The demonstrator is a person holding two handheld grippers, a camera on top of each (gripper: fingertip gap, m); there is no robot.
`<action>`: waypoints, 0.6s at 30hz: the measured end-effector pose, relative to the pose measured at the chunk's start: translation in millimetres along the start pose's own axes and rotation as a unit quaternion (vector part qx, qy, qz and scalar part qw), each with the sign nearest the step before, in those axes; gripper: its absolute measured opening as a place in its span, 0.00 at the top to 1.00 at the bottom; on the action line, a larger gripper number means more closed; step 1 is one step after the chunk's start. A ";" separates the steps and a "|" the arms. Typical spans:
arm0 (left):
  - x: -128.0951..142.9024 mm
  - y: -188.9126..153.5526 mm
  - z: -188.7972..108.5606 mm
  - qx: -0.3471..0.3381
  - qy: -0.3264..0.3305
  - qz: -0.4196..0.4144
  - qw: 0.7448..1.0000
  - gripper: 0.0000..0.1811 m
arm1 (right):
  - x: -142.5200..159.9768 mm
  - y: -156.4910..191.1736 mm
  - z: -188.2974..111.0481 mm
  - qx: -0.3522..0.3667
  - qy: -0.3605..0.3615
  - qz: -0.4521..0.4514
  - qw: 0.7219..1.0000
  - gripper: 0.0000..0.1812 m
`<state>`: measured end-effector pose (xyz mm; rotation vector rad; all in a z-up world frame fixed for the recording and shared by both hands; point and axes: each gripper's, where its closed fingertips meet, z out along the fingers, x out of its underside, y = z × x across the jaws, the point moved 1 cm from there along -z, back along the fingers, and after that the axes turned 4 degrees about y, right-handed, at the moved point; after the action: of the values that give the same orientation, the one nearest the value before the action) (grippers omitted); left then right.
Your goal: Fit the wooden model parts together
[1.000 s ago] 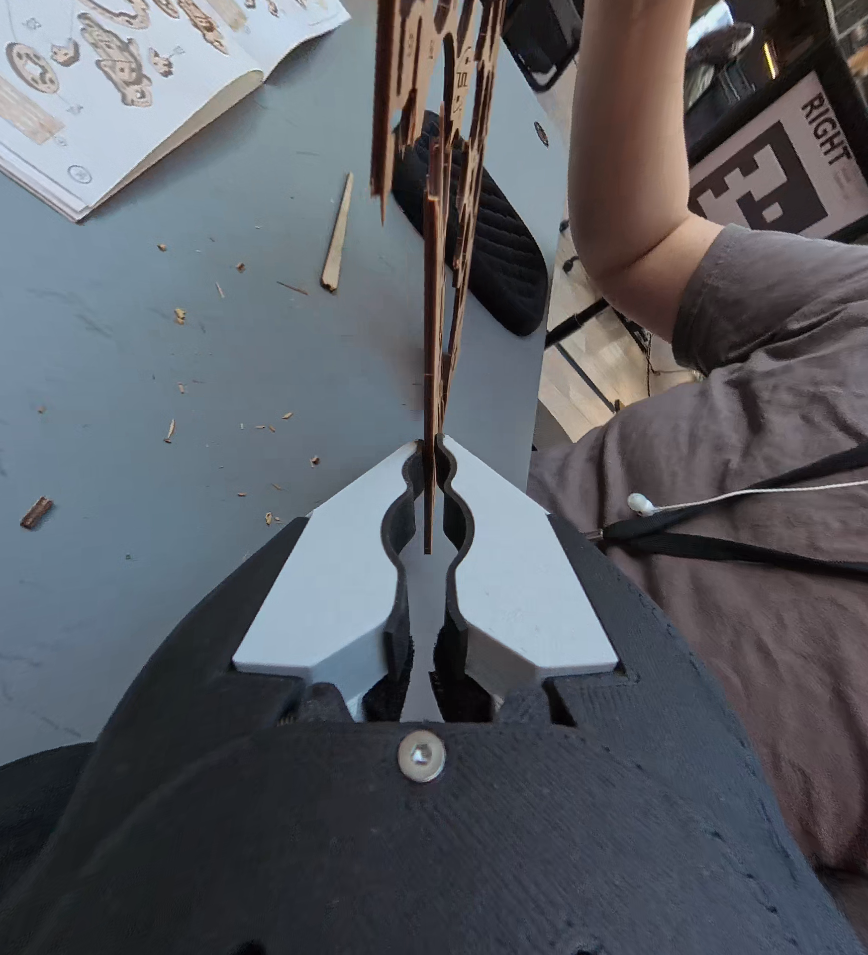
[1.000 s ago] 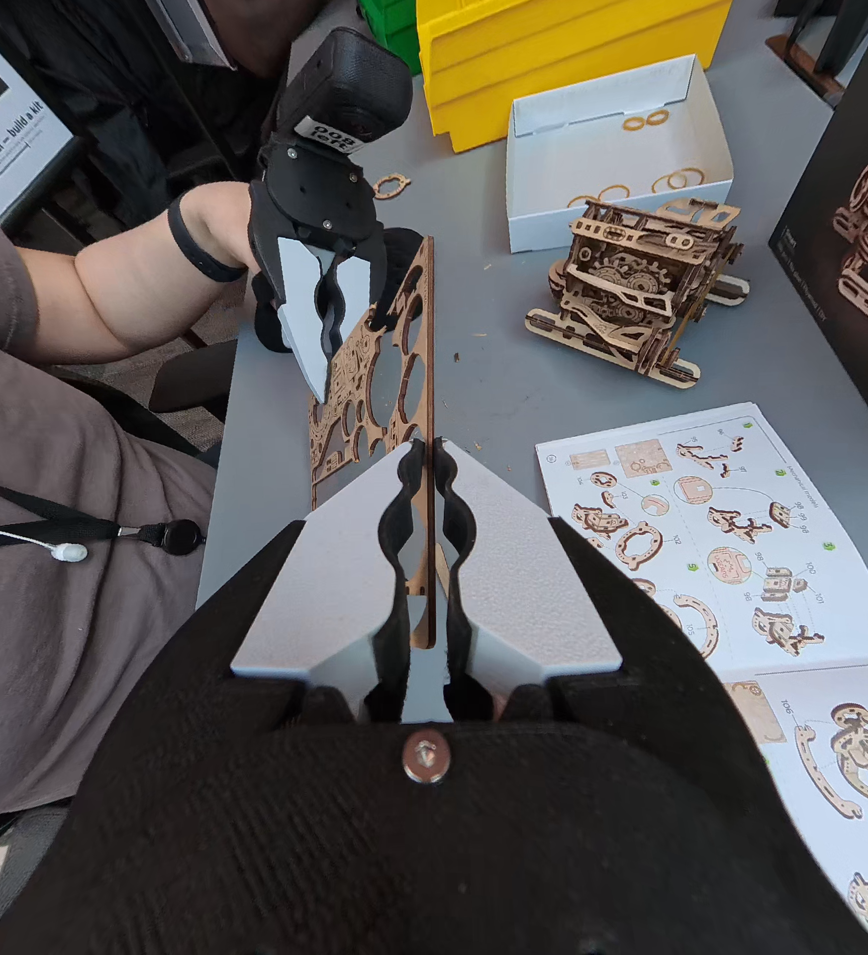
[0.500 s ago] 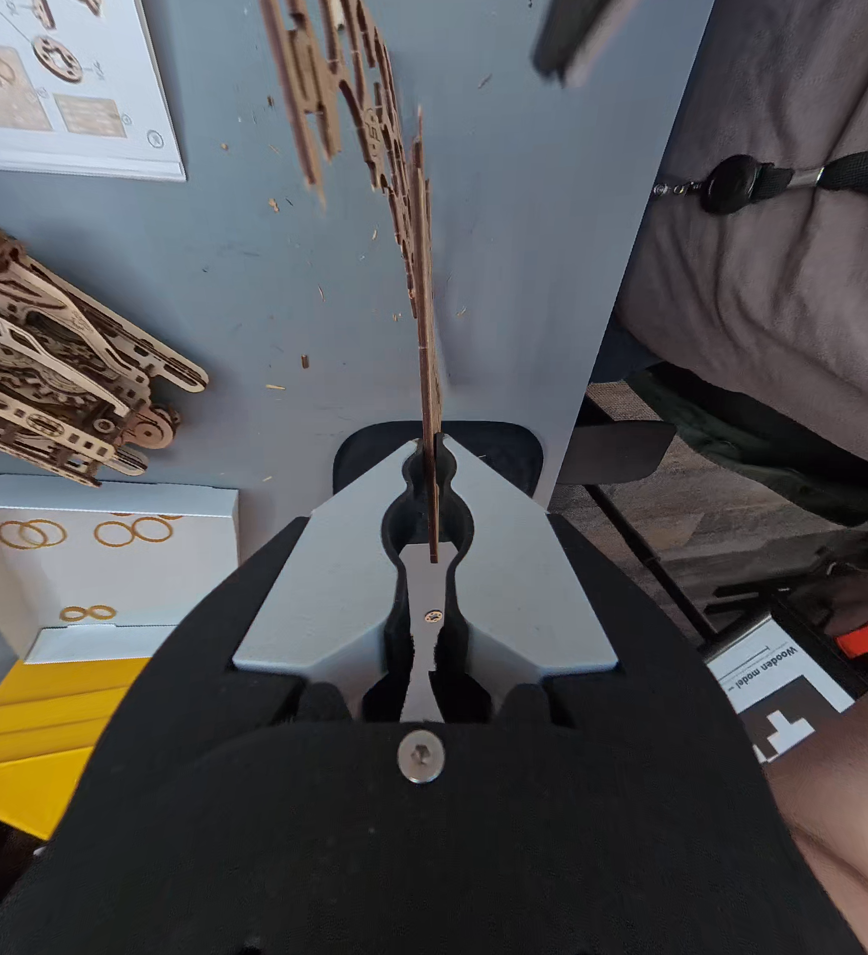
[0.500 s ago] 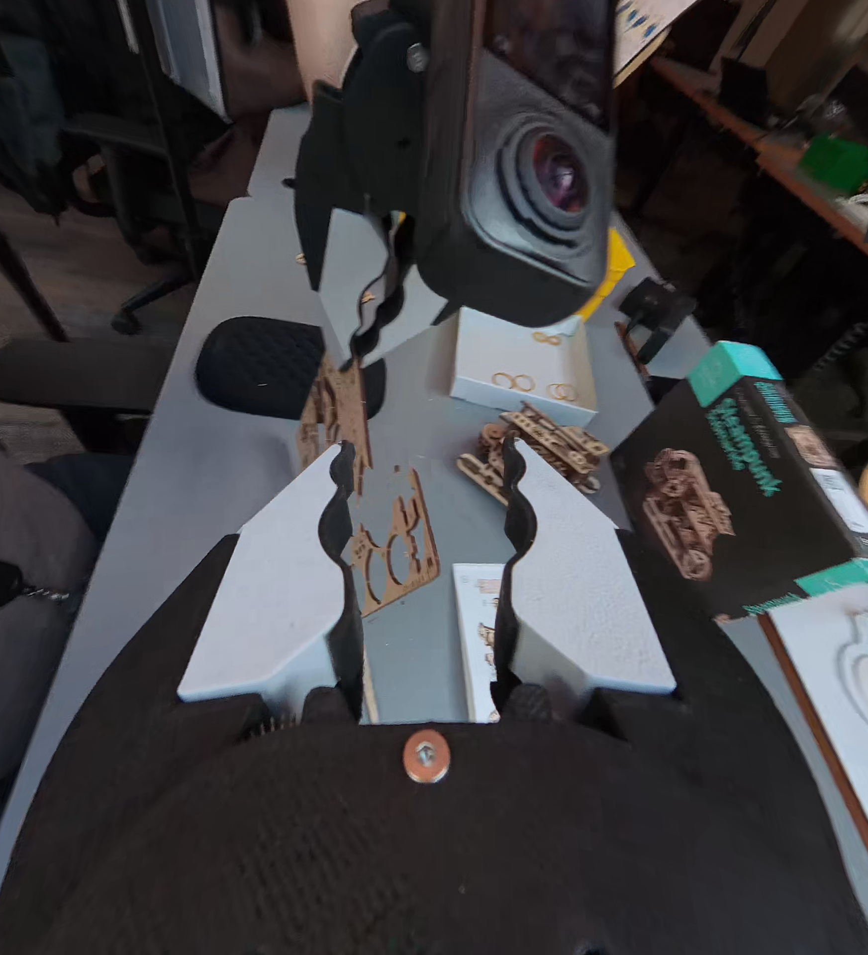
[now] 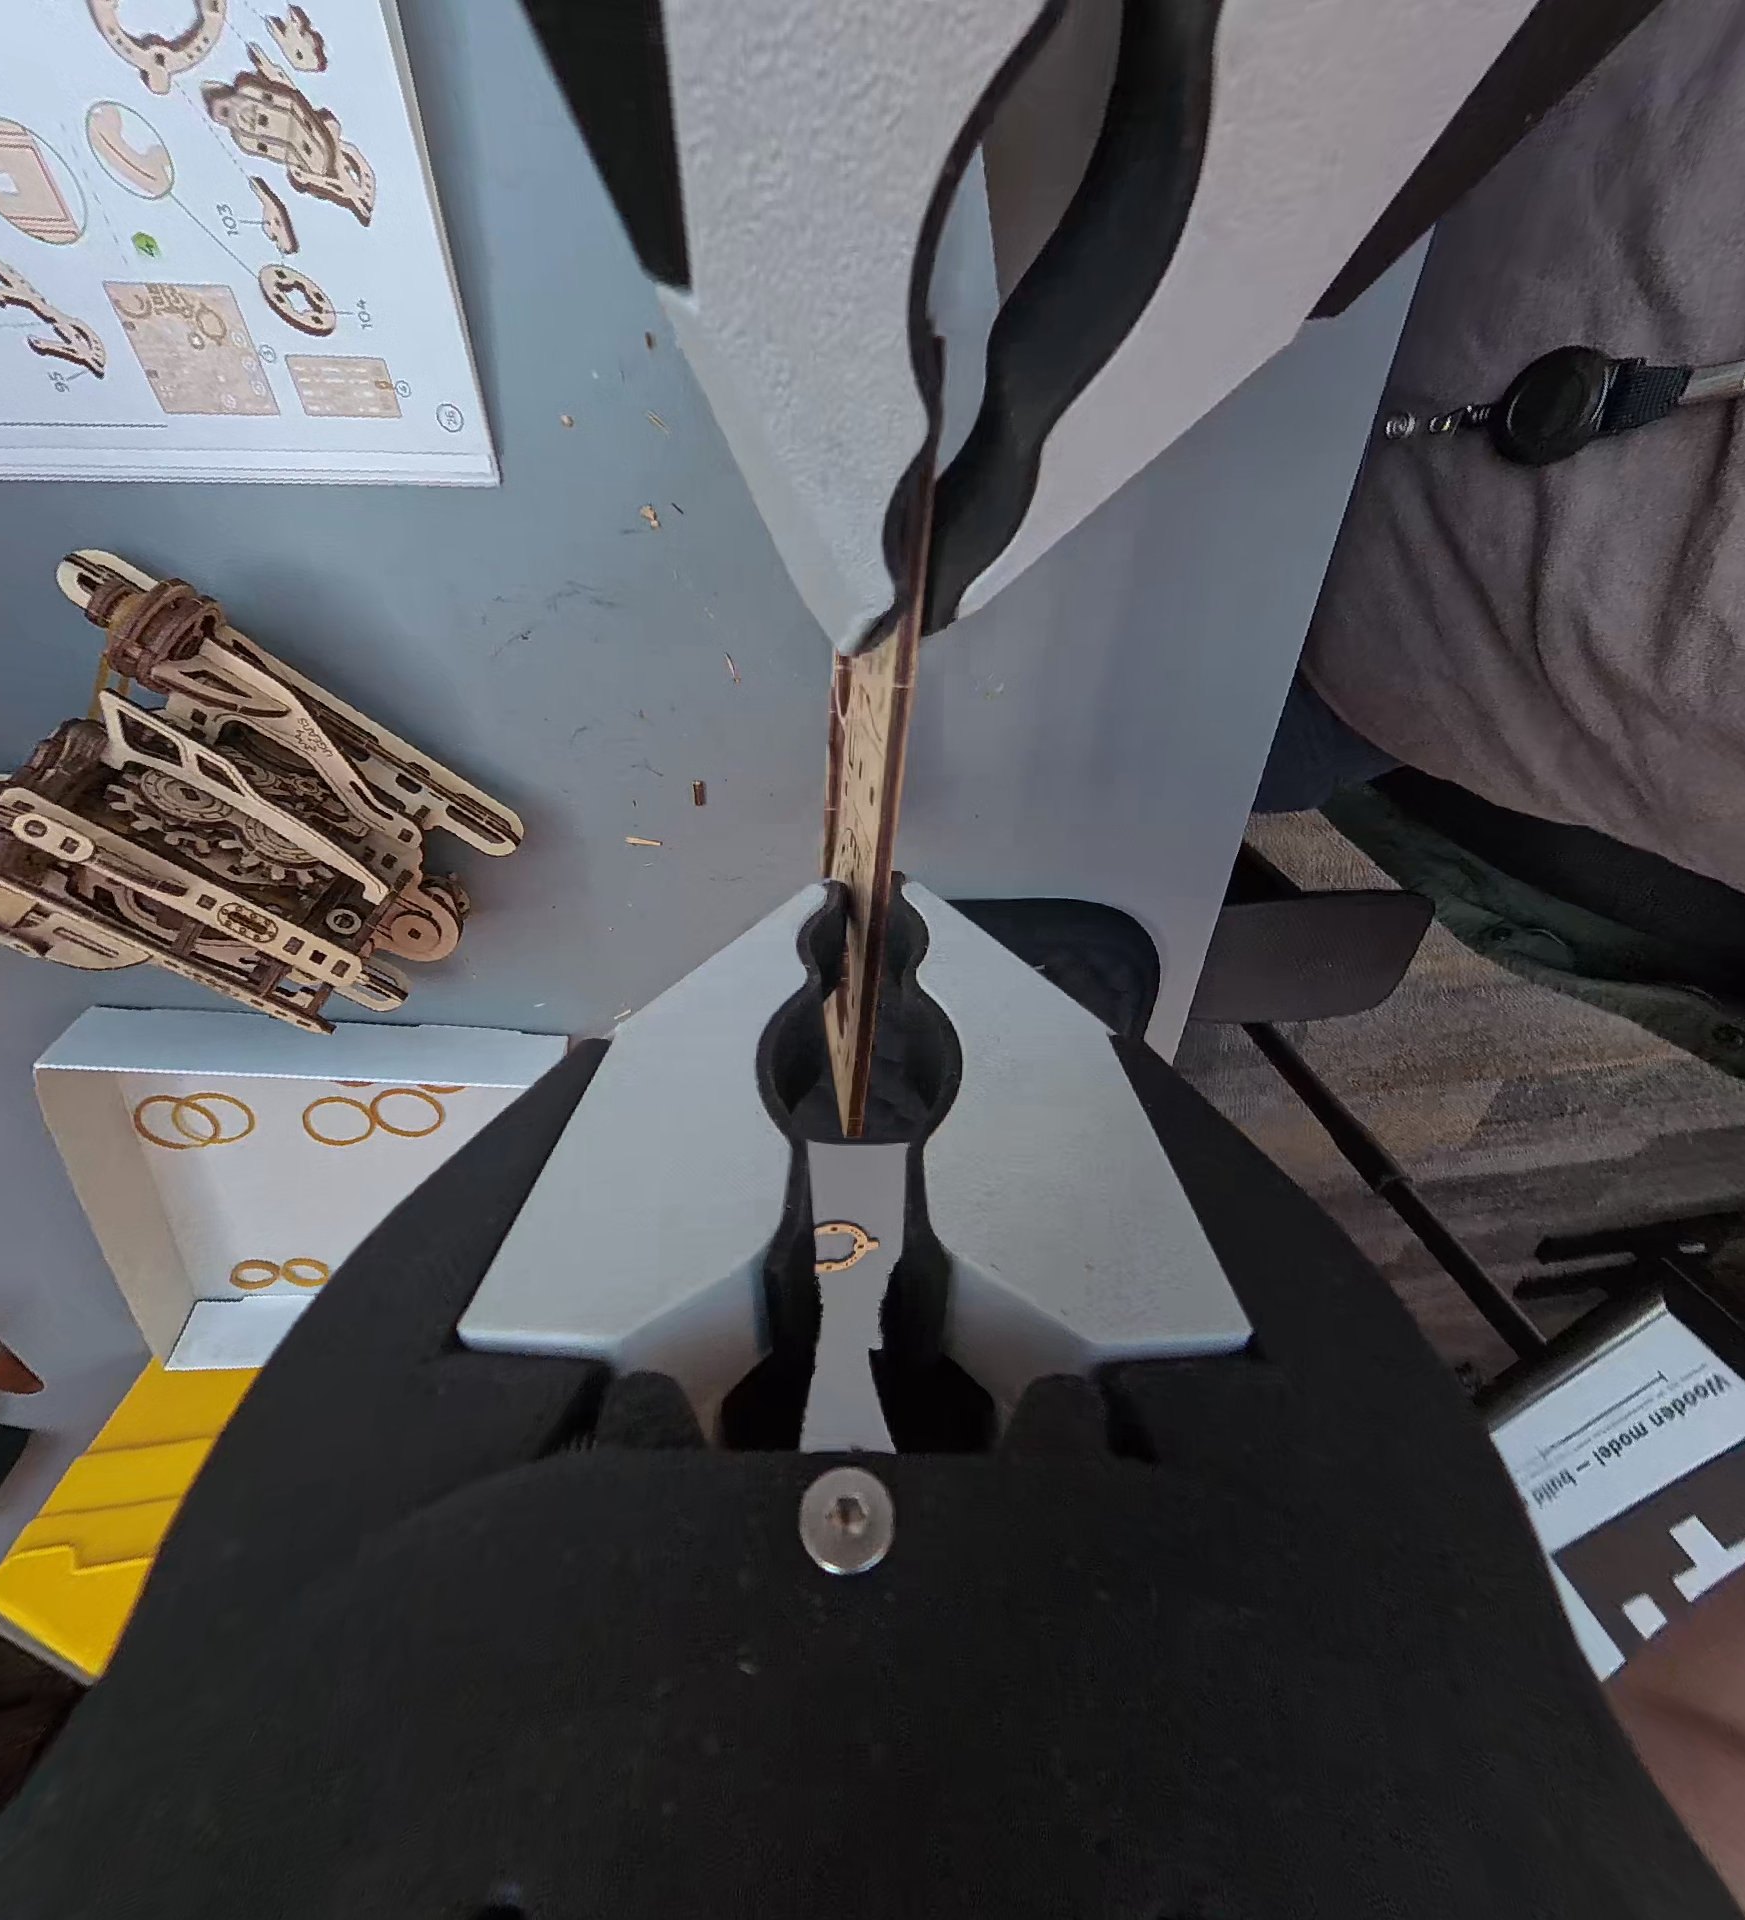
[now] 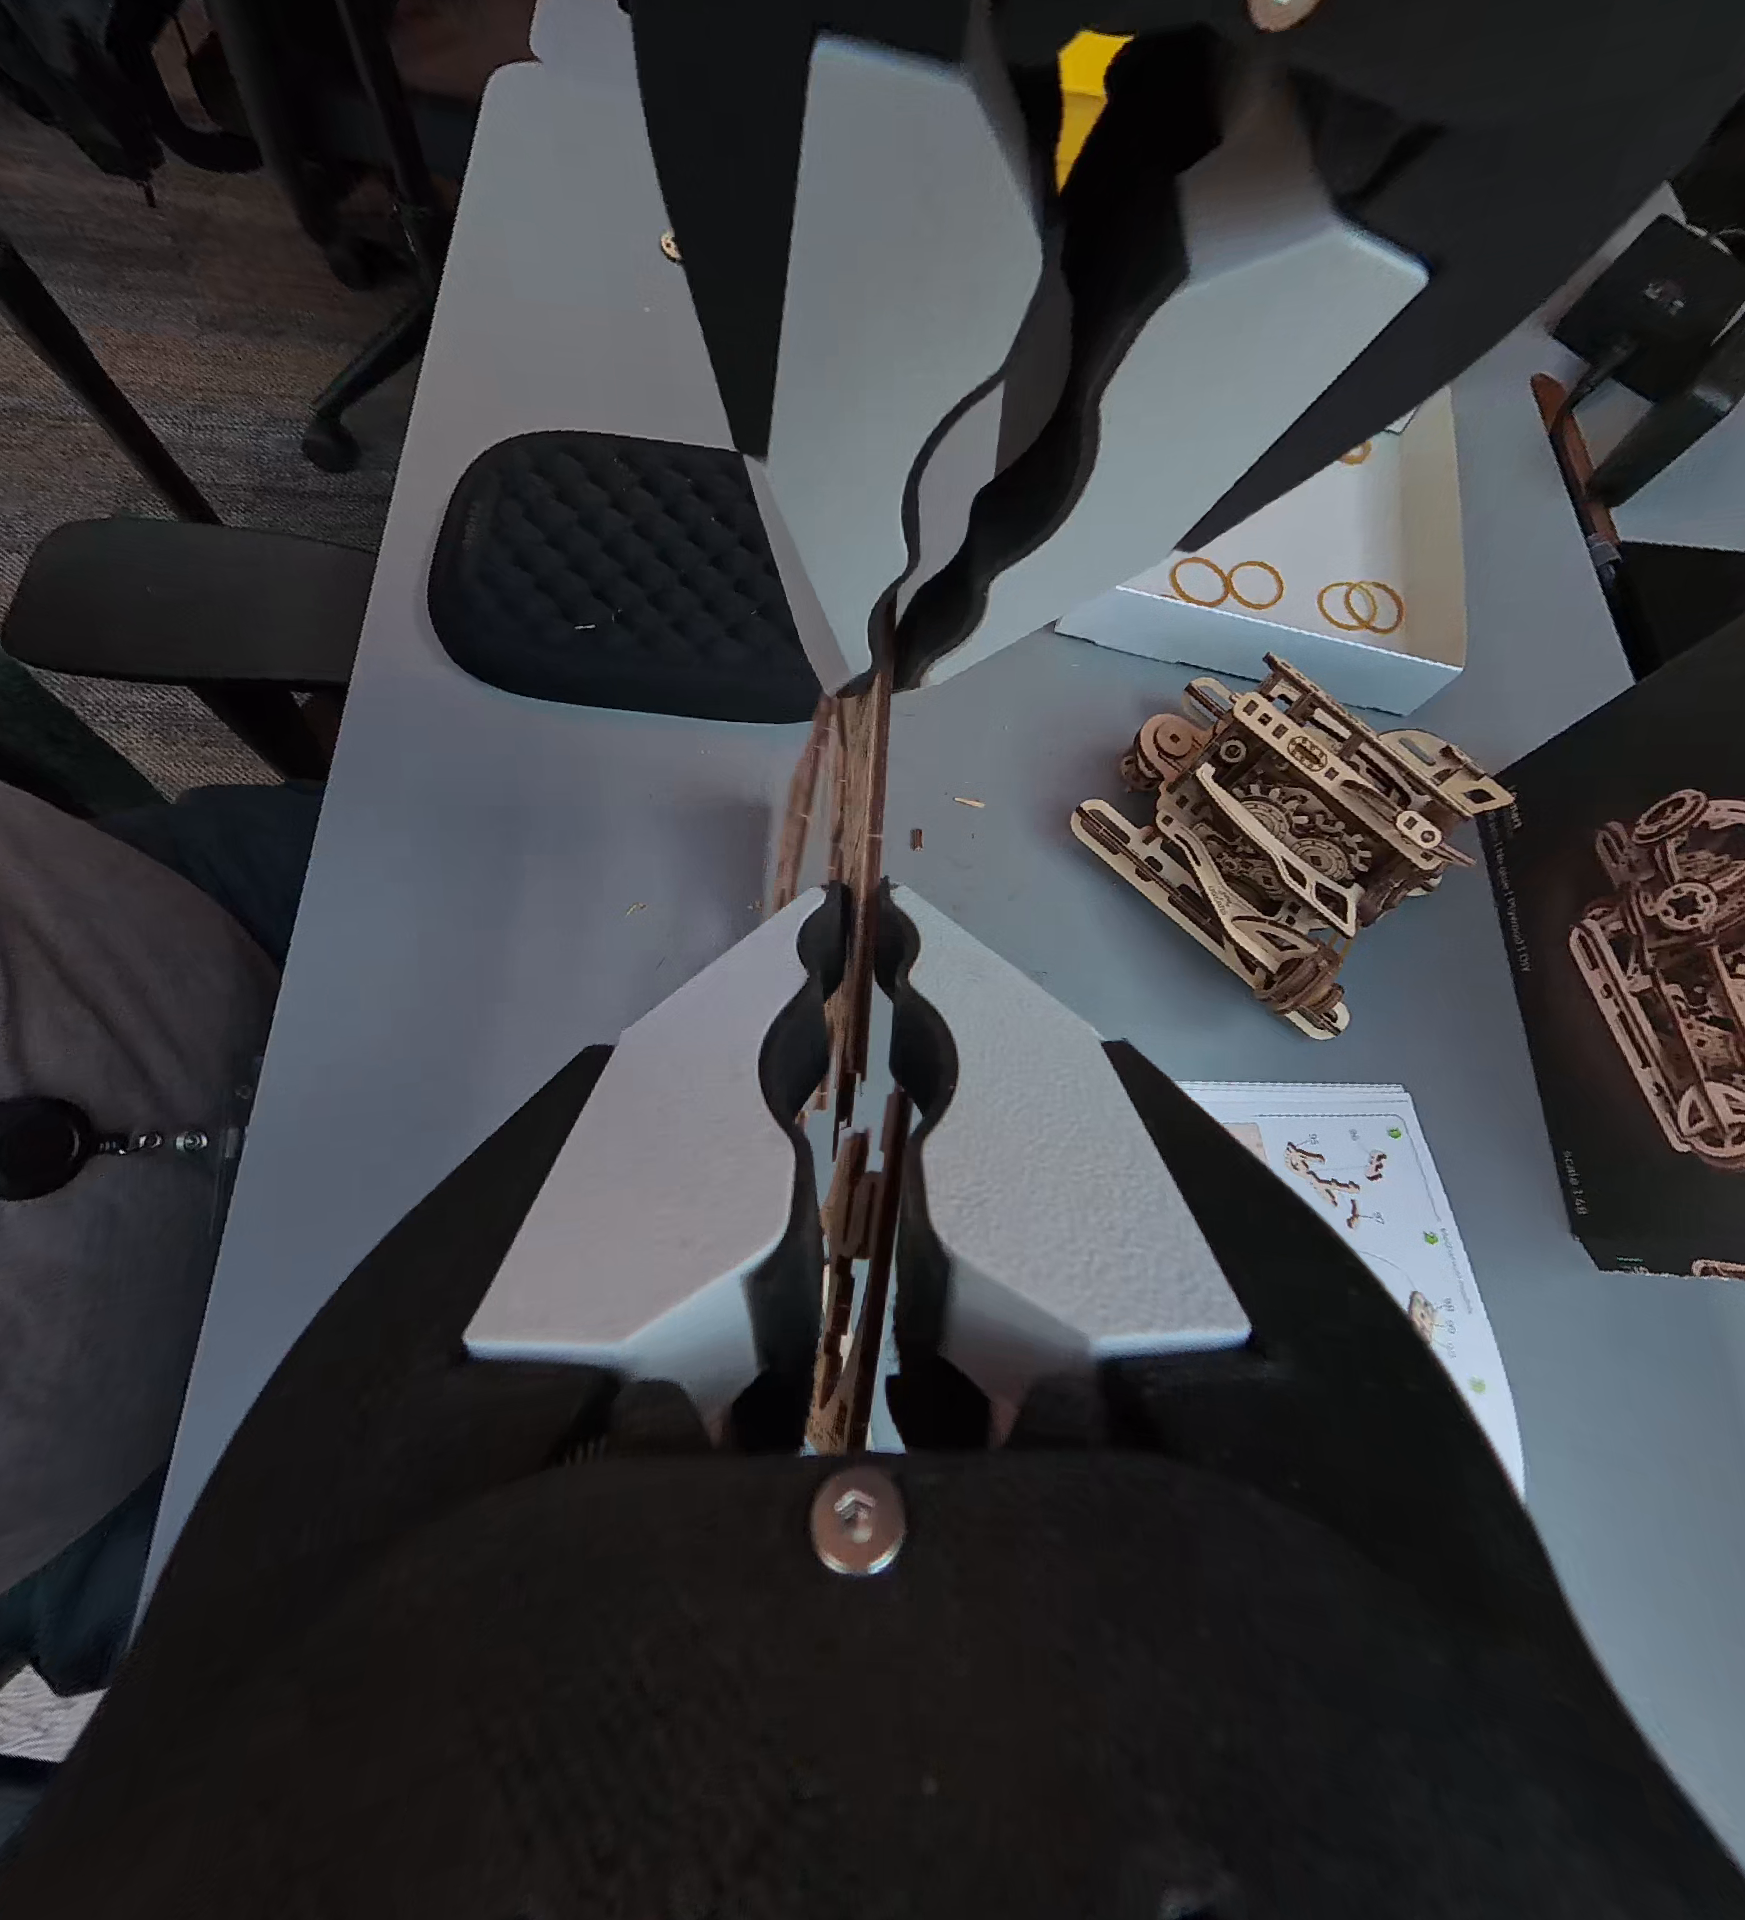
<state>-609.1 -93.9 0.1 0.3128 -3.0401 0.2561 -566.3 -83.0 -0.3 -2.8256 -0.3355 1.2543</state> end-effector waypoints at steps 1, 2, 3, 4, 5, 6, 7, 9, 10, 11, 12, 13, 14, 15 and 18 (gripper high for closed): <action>-2.5 2.4 -2.7 -0.006 -0.022 -0.008 1.000 0.95 | 0.2 -0.2 -1.8 -0.002 -0.006 0.013 1.000 0.99; -4.5 4.7 -7.3 -0.008 -0.052 -0.017 0.998 0.90 | 0.3 -2.7 -4.5 0.006 -0.020 0.024 1.000 1.00; -5.6 7.6 -13.7 -0.010 -0.090 -0.027 0.996 0.84 | 1.5 -4.5 -7.5 0.012 -0.034 0.032 0.999 1.00; -5.7 11.3 -21.7 -0.014 -0.137 -0.038 0.990 0.80 | 3.7 -5.5 -10.9 0.017 -0.047 0.044 0.998 0.99; -5.0 16.1 -31.0 -0.020 -0.193 -0.049 0.980 0.74 | 5.4 -8.6 -15.3 0.028 -0.065 0.059 0.996 0.99; -3.5 20.3 -40.7 -0.024 -0.259 -0.060 0.964 0.68 | 6.5 -10.9 -20.7 0.034 -0.086 0.076 0.993 1.00; 0.3 23.3 -49.1 -0.024 -0.325 -0.071 0.943 0.69 | 7.4 -13.9 -26.8 0.038 -0.107 0.097 0.989 0.99; 11.9 29.8 -56.4 -0.026 -0.444 -0.096 0.890 0.69 | 5.5 -20.5 -40.9 0.036 -0.164 0.143 0.975 0.99; 17.1 31.7 -54.5 -0.023 -0.495 -0.106 0.862 0.69 | 3.9 -23.5 -47.6 0.027 -0.192 0.166 0.967 0.99; 21.2 33.2 -49.7 -0.016 -0.537 -0.115 0.835 0.69 | 2.5 -27.1 -53.3 0.019 -0.216 0.189 0.958 0.99; 24.1 36.2 -43.3 -0.007 -0.572 -0.128 0.810 0.69 | 1.1 -31.5 -58.5 0.012 -0.237 0.209 0.949 1.00; 26.4 39.7 -35.3 0.002 -0.596 -0.143 0.790 0.68 | -0.2 -35.1 -62.5 0.006 -0.255 0.225 0.940 1.00; 28.4 42.8 -27.3 0.011 -0.614 -0.155 0.774 0.66 | -1.1 -38.2 -65.3 0.001 -0.270 0.240 0.932 1.00; 30.1 44.9 -20.0 0.022 -0.631 -0.167 0.757 0.65 | -1.7 -39.5 -66.6 -0.004 -0.282 0.253 0.925 0.99; 30.1 45.3 -1.5 0.068 -0.676 -0.196 0.707 0.67 | 0.3 -39.6 -65.3 -0.008 -0.315 0.294 0.902 1.00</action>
<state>-647.8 -55.8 -2.9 1.8974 -4.0858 0.2928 -525.3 -40.5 48.1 -2.5148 0.5593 2.2707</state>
